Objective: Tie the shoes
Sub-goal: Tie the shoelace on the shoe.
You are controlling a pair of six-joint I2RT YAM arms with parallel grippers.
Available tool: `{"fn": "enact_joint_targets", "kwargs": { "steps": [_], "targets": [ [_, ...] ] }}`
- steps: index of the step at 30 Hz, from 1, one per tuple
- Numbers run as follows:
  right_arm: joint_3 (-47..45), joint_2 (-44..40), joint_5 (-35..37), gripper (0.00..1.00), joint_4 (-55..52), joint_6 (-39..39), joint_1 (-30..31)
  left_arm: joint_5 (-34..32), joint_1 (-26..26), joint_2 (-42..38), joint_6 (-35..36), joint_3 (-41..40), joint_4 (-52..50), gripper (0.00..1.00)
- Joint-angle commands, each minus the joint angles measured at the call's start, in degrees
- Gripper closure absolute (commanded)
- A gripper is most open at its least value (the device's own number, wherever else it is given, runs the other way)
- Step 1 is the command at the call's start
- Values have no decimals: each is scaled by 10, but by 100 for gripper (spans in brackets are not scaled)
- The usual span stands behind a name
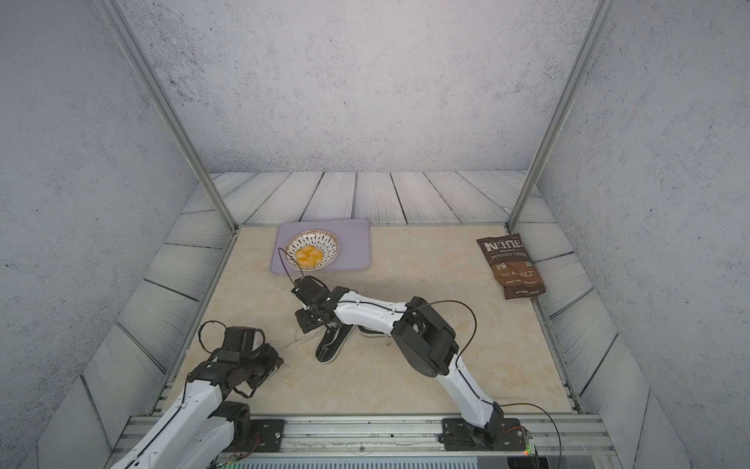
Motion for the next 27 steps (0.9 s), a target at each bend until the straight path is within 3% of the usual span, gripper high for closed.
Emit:
{"fn": "enact_joint_targets", "kwargs": {
  "steps": [1, 20, 22, 27],
  "targets": [
    [49, 49, 39, 49, -75, 12, 17, 2, -2, 2, -15, -4, -26, 100],
    [234, 194, 91, 46, -211, -34, 67, 13, -2, -31, -10, -15, -35, 100],
    [250, 209, 106, 49, -226, -40, 68, 13, -2, -34, -9, -16, -36, 100],
    [260, 225, 165, 74, -239, -61, 70, 5, -2, -42, -11, -17, -38, 100]
  ]
}}
